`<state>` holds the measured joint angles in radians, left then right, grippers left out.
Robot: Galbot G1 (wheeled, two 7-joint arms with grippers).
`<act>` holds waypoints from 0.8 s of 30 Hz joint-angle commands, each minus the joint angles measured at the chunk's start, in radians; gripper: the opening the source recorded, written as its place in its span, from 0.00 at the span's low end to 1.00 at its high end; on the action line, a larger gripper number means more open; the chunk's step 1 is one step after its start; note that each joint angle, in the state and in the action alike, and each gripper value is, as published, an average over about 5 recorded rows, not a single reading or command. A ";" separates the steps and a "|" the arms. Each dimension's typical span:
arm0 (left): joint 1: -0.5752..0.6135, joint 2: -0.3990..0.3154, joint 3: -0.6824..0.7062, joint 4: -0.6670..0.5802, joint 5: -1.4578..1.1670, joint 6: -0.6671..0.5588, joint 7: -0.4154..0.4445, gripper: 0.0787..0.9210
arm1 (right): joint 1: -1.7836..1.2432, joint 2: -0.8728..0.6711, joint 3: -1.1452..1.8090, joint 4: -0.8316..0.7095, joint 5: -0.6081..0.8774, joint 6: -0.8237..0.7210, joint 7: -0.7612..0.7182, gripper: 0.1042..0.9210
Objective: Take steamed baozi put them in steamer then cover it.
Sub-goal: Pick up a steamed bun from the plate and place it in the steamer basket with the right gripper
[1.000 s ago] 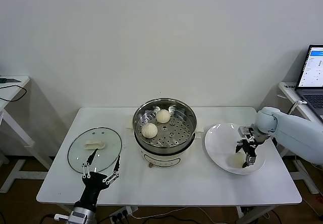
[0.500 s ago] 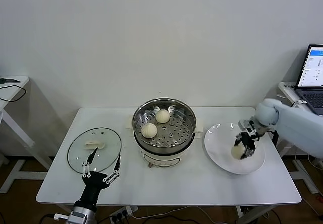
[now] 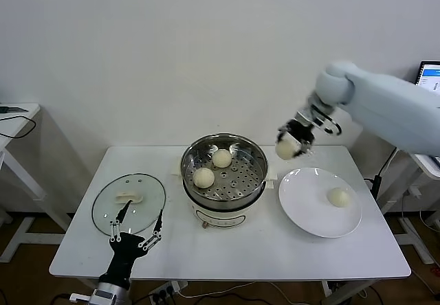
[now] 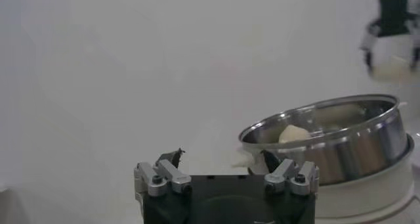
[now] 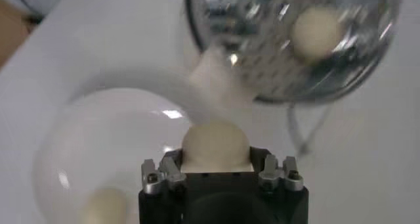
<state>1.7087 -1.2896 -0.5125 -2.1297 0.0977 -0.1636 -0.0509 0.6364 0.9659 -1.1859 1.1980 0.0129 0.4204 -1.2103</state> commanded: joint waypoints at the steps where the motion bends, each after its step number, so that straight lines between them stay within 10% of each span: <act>1: 0.008 0.000 -0.004 -0.008 0.002 -0.006 -0.002 0.88 | 0.048 0.177 -0.041 0.073 -0.115 0.316 0.045 0.71; 24: 0.001 0.001 -0.006 -0.014 -0.002 -0.008 -0.018 0.88 | -0.216 0.258 -0.012 0.066 -0.420 0.451 0.090 0.72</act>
<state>1.7092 -1.2896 -0.5164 -2.1448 0.0978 -0.1710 -0.0678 0.4958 1.1886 -1.2123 1.2782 -0.2908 0.8049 -1.1332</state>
